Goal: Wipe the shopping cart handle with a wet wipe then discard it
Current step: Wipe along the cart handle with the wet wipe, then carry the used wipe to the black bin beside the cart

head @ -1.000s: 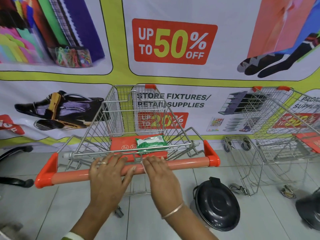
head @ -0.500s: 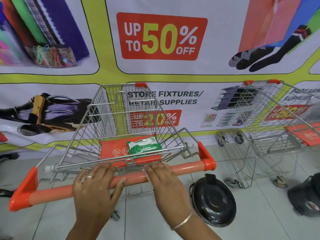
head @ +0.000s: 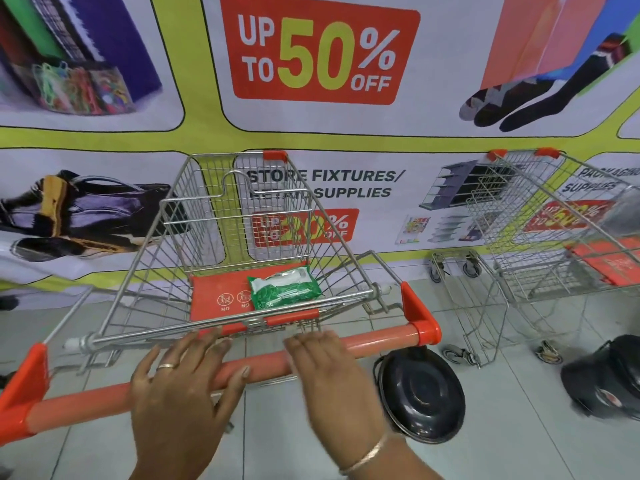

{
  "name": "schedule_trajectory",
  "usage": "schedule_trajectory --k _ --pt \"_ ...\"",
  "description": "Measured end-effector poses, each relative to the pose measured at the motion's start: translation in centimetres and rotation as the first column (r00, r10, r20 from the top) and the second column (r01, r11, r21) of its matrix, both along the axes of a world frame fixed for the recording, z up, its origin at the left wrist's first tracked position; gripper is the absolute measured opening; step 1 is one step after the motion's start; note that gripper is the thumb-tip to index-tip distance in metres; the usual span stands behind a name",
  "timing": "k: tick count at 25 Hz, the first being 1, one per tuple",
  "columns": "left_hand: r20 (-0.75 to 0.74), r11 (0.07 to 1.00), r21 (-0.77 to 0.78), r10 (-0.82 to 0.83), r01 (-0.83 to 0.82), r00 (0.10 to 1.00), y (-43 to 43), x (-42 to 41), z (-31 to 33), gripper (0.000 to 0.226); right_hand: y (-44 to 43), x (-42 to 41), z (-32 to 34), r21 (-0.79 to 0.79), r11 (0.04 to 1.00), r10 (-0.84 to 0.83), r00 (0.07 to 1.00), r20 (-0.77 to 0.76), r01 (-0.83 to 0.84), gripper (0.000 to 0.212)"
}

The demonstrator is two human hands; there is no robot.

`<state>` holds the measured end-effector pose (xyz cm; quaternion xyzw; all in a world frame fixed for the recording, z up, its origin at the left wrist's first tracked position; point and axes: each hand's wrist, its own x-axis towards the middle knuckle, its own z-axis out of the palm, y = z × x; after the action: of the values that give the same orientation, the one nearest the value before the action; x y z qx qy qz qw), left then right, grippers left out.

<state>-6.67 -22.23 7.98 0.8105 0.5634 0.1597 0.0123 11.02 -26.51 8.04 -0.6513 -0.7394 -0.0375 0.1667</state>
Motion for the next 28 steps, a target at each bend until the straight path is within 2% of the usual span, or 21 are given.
schedule_trajectory --k 3,5,8,10,12,16,18,21,22,23,24,25,26,28 --pt "-0.014 0.999 -0.030 0.023 -0.023 1.000 -0.2 0.3 0.1 0.072 -1.3 5.4 0.7 -0.014 0.984 -0.180 0.983 0.020 0.180 0.048" --pt "-0.014 0.998 -0.049 0.039 -0.040 0.999 -0.4 0.5 0.1 0.072 -1.0 5.0 0.8 -0.050 0.976 -0.212 0.977 0.002 0.212 0.049" --pt "-0.024 0.998 -0.048 0.039 -0.041 0.999 -0.3 0.4 0.1 0.071 -0.2 0.4 0.3 -0.008 1.000 -0.028 0.998 -0.056 0.028 0.049" --pt "-0.034 0.999 -0.032 0.032 -0.033 0.999 -0.2 0.3 0.0 0.070 -0.3 0.1 0.2 0.012 0.995 0.100 0.992 -0.071 -0.099 0.049" --pt "-0.030 1.000 -0.004 0.027 -0.027 0.999 -0.2 0.2 -0.1 0.069 -0.5 3.2 -0.1 0.013 0.995 0.095 0.993 -0.069 -0.095 0.050" --pt "-0.007 0.998 0.061 0.031 -0.030 1.000 -0.1 0.2 -0.4 0.065 -1.3 7.3 0.2 -0.033 0.998 -0.064 0.992 -0.109 0.061 0.049" --pt "0.000 0.998 0.062 0.026 -0.026 1.000 0.0 0.1 -0.5 0.064 -0.9 5.3 0.7 -0.036 0.999 -0.009 0.987 -0.160 0.003 0.045" --pt "-0.026 1.000 0.022 0.018 -0.018 1.000 -0.1 -0.2 -0.9 0.066 -0.3 3.6 0.9 0.067 0.982 0.188 0.962 -0.200 -0.178 0.034" --pt "-0.018 1.000 0.003 0.015 -0.015 1.000 0.0 -0.2 -0.9 0.066 -0.1 4.3 1.3 0.081 0.981 0.193 0.930 -0.314 -0.177 0.032" --pt "0.003 1.000 -0.006 -0.001 0.001 1.000 0.2 0.1 -0.7 0.064 -0.1 5.5 2.4 0.058 0.990 0.137 0.852 -0.506 -0.125 0.032" --pt "0.027 0.999 0.009 -0.033 0.033 0.999 0.4 0.9 -0.3 0.061 -0.4 7.2 3.5 -0.013 0.998 0.038 0.709 -0.704 -0.067 0.036" --pt "0.044 0.995 0.038 -0.092 0.090 0.995 0.6 2.5 0.3 0.058 -0.6 9.0 4.8 -0.082 0.997 -0.070 0.521 -0.851 -0.001 0.039" --pt "0.054 0.980 0.068 -0.189 0.186 0.980 0.9 4.6 0.9 0.056 -0.8 10.9 5.9 -0.116 0.990 -0.137 0.332 -0.933 0.080 0.037" --pt "0.059 0.907 0.092 -0.417 0.411 0.907 1.0 10.3 1.9 0.052 -1.1 15.4 6.7 -0.190 0.962 -0.185 -0.046 -0.982 0.196 0.033"
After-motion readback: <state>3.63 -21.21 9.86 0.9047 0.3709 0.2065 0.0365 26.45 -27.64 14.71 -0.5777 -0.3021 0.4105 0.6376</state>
